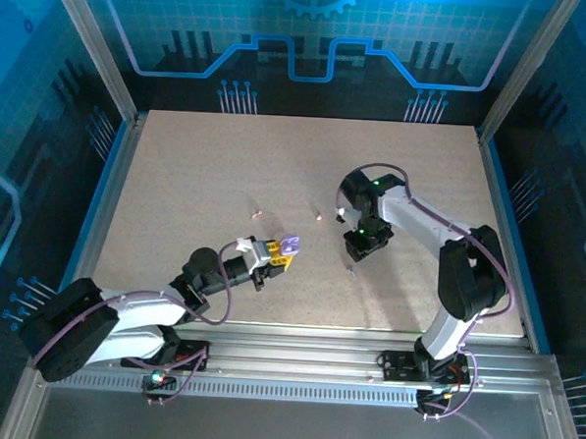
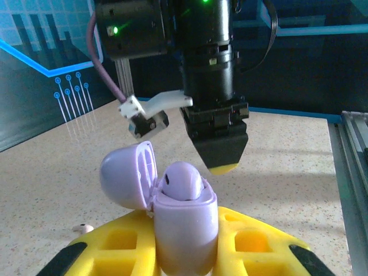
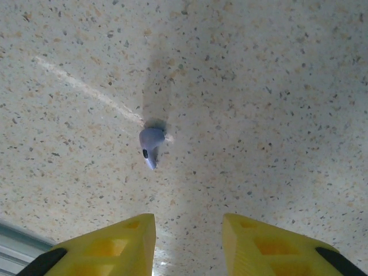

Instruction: Insert wireless bluetooth earbuds into charging case

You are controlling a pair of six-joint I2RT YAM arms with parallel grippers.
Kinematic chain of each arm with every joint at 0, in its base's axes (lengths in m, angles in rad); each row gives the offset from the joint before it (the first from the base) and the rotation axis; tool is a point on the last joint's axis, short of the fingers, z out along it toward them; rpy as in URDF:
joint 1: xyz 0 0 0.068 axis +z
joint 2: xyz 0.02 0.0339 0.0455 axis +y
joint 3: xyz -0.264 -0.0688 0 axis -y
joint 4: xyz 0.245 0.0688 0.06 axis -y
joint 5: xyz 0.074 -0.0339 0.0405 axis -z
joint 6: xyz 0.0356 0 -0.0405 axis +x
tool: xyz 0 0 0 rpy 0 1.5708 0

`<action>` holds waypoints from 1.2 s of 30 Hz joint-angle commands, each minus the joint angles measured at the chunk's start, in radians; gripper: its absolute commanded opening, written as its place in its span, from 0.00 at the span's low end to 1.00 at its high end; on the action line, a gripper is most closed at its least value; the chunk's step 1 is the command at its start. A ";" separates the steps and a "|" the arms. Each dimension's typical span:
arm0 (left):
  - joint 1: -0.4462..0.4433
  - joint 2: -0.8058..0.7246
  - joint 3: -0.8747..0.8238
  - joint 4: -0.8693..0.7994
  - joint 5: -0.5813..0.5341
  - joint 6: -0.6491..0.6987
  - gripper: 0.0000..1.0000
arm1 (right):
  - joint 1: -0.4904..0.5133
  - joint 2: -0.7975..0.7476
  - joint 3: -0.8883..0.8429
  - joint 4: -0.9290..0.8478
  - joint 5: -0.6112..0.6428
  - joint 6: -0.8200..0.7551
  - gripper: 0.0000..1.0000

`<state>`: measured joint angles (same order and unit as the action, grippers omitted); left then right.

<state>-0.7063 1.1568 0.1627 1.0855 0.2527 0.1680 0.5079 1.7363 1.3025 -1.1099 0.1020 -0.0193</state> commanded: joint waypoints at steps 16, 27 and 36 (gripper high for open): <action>-0.007 -0.055 -0.008 -0.108 -0.033 0.047 0.06 | 0.076 0.201 0.092 -0.031 -0.009 -0.034 0.36; -0.008 -0.057 -0.010 -0.111 -0.037 0.048 0.06 | 0.074 0.253 0.095 -0.041 -0.050 -0.012 0.35; -0.007 -0.059 -0.009 -0.116 -0.037 0.049 0.06 | 0.073 0.271 0.079 -0.040 -0.035 0.006 0.35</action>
<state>-0.7082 1.1122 0.1600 0.9688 0.2241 0.1936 0.5758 1.9873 1.3758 -1.1183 0.0711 -0.0269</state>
